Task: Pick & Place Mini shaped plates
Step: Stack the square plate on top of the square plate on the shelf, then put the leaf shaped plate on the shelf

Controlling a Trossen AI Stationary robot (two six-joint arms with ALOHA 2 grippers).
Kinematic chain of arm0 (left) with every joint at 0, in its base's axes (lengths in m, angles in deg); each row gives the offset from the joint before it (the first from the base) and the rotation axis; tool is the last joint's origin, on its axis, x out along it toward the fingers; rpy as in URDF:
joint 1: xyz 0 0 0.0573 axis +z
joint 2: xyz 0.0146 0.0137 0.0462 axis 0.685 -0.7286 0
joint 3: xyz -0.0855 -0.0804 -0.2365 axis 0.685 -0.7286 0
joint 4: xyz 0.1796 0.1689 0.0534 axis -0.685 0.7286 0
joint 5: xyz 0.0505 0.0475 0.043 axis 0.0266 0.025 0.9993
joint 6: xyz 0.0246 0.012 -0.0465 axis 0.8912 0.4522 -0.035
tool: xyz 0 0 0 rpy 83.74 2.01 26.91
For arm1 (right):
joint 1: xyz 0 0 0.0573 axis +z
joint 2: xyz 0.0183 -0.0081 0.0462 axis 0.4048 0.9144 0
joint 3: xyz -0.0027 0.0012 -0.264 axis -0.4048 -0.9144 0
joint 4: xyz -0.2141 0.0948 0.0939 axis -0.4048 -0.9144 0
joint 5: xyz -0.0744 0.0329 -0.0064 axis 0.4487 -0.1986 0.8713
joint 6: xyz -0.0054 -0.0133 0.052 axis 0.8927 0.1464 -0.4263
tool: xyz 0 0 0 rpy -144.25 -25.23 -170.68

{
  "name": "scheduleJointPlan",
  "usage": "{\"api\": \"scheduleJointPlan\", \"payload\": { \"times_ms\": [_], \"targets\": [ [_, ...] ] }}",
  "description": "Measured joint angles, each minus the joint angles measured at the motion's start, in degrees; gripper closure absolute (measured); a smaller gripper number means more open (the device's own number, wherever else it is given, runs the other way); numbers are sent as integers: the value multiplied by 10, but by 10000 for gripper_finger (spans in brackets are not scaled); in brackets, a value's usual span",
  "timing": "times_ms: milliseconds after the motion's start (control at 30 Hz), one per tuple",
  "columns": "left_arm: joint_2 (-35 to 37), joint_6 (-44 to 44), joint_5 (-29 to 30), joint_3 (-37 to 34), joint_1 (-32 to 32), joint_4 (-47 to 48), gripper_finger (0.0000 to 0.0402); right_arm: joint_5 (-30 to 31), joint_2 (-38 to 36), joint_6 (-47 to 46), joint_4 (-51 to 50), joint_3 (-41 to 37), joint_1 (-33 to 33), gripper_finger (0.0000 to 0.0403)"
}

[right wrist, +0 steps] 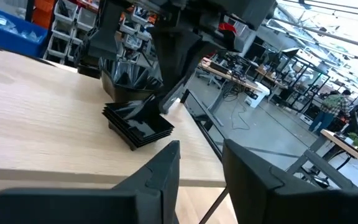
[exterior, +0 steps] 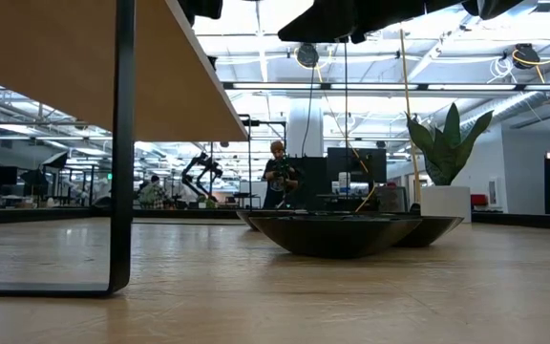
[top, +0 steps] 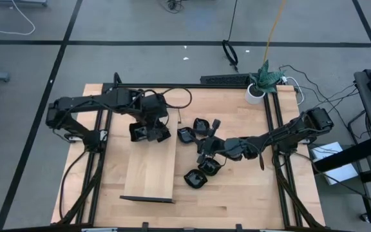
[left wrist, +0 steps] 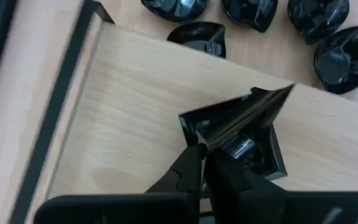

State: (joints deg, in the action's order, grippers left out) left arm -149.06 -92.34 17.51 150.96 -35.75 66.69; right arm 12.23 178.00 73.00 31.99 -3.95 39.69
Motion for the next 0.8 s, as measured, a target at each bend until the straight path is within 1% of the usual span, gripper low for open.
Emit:
{"api": "scheduleJointPlan", "payload": {
  "times_ms": [167, 267, 367, 500, 633, 800],
  "targets": [
    [-1, 0, -21, 0, 0, 17, 364, 0, 0, 0, 0, 0, 0, 293],
    [-2, 0, -22, 0, -1, 19, 344, 0, 0, 0, -1, 0, 0, 293],
    [-1, 2, -22, 0, -1, 20, 315, 0, 0, 0, -1, 0, 0, 293],
    [-1, 18, -22, 0, -1, 19, 267, 0, 0, 0, -4, 0, 0, 291],
    [3, 24, -10, 0, -1, 5, 221, 0, 0, 0, -8, 0, 0, 291],
    [28, 14, -9, 17, -1, -1, 180, 0, 0, 0, -8, 0, 0, 291]
  ]
}}
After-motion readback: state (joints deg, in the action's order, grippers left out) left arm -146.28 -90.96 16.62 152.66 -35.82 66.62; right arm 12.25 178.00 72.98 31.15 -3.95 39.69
